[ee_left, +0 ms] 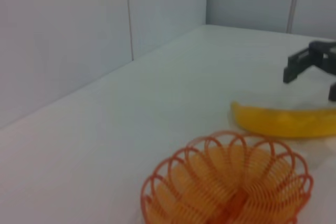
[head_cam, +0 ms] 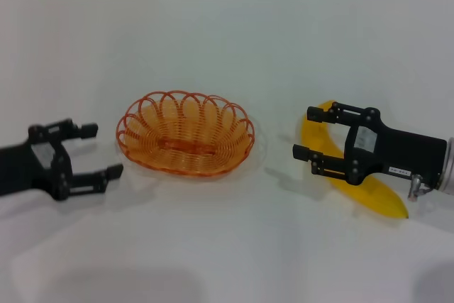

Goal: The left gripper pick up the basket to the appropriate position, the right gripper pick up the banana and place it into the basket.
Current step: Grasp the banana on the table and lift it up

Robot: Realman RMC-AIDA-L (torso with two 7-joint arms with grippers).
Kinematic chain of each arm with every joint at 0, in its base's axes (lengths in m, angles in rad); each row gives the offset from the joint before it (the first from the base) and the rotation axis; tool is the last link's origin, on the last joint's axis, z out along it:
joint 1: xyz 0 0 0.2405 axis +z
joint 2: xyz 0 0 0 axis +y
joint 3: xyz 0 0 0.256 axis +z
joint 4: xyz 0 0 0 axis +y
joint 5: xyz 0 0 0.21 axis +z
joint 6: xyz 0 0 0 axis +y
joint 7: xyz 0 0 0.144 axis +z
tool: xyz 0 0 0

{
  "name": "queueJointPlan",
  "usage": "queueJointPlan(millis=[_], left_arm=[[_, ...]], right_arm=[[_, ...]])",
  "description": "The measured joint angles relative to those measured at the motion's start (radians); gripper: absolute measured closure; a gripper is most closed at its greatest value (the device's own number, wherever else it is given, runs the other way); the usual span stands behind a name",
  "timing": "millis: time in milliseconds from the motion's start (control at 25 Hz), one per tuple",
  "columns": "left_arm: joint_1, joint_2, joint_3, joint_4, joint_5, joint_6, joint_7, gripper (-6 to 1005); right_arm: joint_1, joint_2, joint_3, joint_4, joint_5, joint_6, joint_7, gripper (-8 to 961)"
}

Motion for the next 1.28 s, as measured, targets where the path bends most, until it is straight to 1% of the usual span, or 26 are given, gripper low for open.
queueJointPlan(millis=[80, 160, 360, 520, 720, 880, 1040, 1200, 1280], left_arm=[[0.002, 0.002, -0.006, -0.073, -0.029, -0.01, 0.08, 134], [0.004, 0.002, -0.031, -0.145, -0.051, -0.011, 0.162, 136], [0.006, 0.002, -0.094, -0.206, -0.069, -0.003, 0.223, 138], [0.003, 0.002, -0.106, -0.217, -0.077, -0.002, 0.232, 138], [-0.011, 0.004, -0.107, -0.237, -0.08, -0.001, 0.237, 138], [-0.014, 0.004, -0.107, -0.238, -0.087, -0.001, 0.239, 138], [-0.013, 0.005, -0.108, -0.239, -0.09, -0.001, 0.239, 138], [-0.014, 0.006, -0.108, -0.239, -0.101, 0.0, 0.239, 139], [-0.014, 0.007, -0.107, -0.239, -0.112, 0.001, 0.239, 139]], right_arm=[[-0.003, -0.001, -0.004, -0.006, -0.004, 0.0, 0.0, 247], [-0.005, -0.001, -0.009, -0.011, -0.011, -0.001, 0.0, 247], [-0.02, -0.001, -0.015, -0.046, -0.047, -0.002, 0.058, 248], [-0.021, 0.0, -0.039, -0.108, -0.083, -0.002, 0.177, 249], [-0.018, 0.002, -0.062, -0.172, -0.123, 0.009, 0.259, 248], [-0.024, 0.002, -0.061, -0.202, -0.125, 0.022, 0.319, 247], [-0.026, 0.001, -0.063, -0.235, -0.13, 0.025, 0.431, 248], [-0.017, 0.002, -0.072, -0.255, -0.174, 0.038, 0.524, 248], [-0.01, 0.002, -0.074, -0.255, -0.194, 0.05, 0.537, 248]])
